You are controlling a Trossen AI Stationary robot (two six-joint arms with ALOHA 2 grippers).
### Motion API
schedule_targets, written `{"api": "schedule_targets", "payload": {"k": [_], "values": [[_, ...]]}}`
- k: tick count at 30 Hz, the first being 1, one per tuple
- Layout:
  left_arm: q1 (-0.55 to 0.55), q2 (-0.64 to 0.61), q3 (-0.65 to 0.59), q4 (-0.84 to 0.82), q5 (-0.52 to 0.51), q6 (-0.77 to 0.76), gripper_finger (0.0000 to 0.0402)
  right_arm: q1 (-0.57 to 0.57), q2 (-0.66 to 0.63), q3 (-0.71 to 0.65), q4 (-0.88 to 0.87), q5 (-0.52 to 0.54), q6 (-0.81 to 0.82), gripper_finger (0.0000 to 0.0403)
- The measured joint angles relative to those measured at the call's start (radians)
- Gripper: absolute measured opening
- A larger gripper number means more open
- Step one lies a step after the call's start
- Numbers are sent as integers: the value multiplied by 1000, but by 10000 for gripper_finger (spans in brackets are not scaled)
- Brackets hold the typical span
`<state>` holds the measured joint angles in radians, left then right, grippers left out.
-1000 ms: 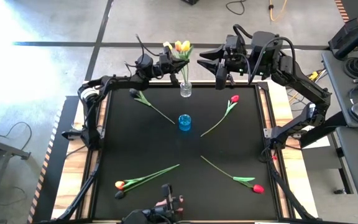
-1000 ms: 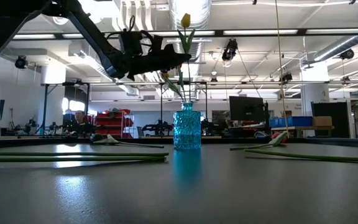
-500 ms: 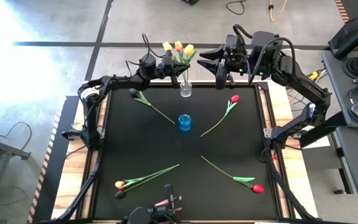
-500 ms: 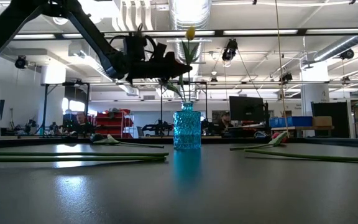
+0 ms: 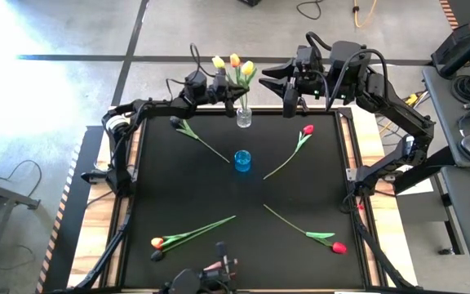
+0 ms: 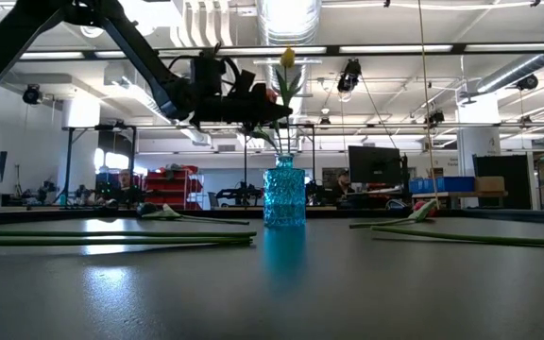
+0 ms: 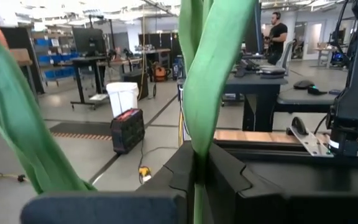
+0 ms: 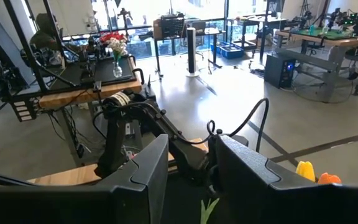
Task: Sort flowers into vase by color
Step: Put the yellow tulip flower into the transparent vase, then put the orange tulip flower into the transparent vase
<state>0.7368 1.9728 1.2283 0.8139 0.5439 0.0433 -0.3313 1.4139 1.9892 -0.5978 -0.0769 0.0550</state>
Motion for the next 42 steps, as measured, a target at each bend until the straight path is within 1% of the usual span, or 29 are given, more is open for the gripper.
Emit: {"api": "schedule_targets", "payload": {"k": [5, 16, 20, 26, 29, 33, 42], "values": [[0, 0, 0, -45, -1, 0, 21, 0, 0, 0, 0, 0, 0, 128], [0, -10, 0, -81, -2, 0, 85, 0, 0, 0, 0, 0, -1, 128], [0, -12, 0, -85, -3, 0, 100, 0, 0, 0, 0, 0, -3, 128], [0, -28, 0, -149, -16, 20, 105, 0, 1, 0, 0, 0, -3, 128], [0, -40, -1, -207, -38, 46, 105, 0, 1, 0, -1, 0, -4, 128], [0, -73, -1, -279, -40, 86, 105, 0, 1, 0, -1, 0, -8, 128], [0, -126, -3, -441, -48, 113, 105, 0, 1, 0, -5, 0, -27, 128]]}}
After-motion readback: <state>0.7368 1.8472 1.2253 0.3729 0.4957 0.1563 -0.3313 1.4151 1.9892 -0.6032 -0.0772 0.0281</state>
